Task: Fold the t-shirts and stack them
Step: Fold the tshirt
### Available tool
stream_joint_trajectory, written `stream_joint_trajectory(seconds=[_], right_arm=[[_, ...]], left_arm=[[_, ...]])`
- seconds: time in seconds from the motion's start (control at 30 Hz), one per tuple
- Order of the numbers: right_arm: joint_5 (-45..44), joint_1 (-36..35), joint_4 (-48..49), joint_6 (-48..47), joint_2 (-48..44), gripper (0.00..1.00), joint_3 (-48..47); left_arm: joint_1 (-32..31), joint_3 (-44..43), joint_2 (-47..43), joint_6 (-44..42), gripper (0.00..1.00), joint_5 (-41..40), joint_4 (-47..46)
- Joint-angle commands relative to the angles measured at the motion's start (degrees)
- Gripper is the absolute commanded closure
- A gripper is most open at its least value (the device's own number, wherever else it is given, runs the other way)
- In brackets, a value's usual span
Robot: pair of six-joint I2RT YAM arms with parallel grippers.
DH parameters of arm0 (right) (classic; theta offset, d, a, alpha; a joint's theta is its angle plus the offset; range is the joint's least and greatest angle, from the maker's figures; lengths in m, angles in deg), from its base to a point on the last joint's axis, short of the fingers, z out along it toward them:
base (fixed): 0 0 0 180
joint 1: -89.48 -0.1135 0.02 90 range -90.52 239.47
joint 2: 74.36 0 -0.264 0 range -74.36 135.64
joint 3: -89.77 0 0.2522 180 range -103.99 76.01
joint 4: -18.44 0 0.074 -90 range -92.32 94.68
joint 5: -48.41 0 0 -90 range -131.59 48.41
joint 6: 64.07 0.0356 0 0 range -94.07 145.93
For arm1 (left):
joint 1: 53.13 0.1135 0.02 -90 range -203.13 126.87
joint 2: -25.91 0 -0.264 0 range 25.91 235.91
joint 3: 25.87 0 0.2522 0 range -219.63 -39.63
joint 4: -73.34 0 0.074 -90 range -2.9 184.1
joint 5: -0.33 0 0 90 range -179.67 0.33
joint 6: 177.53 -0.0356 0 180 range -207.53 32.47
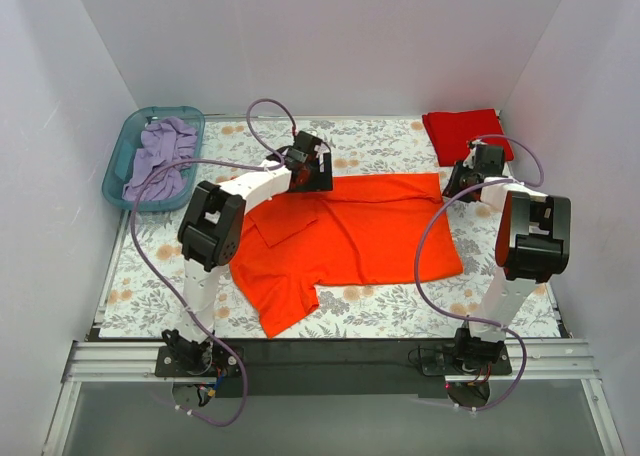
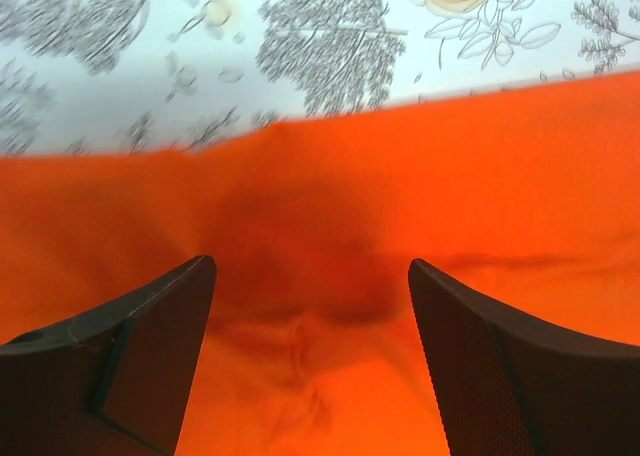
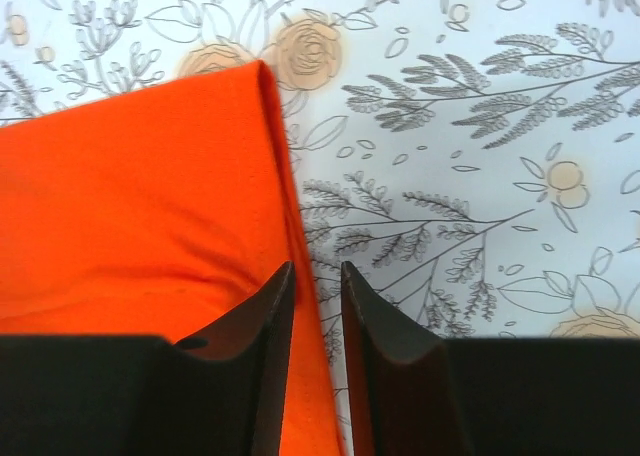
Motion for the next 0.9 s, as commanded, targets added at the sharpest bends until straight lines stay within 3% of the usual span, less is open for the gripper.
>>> stream_joint_trajectory(seconds=[0.0, 0.17, 0.33, 0.67, 0.87], right_arm=[[3.96, -0.64, 2.1, 0.97, -3.27, 0.68, -1.91], [10.74, -0.9, 6.14, 2.37, -2.14, 0.67, -2.35], [15.05, -0.99, 9.83, 6.24, 1.03, 0.67, -3.14], [13.48, -0.46, 10.63, 8.43, 8.76, 0.68, -5.16], [11.35, 2.52, 10.46, 10.45, 11.93, 0.68, -6.91]], left_arm=[[0.83, 2.92, -13.6, 1.2, 0.23, -2.98, 1.63], [4.78, 12.13, -17.84, 3.66, 0.24, -5.63, 1.72], [11.9, 16.9, -18.2, 5.43, 0.34, -2.55, 0.67], [16.83, 15.32, -9.94, 4.28, 0.57, -3.52, 0.58], [18.68, 11.02, -4.49, 3.75, 0.58, -3.6, 2.16]])
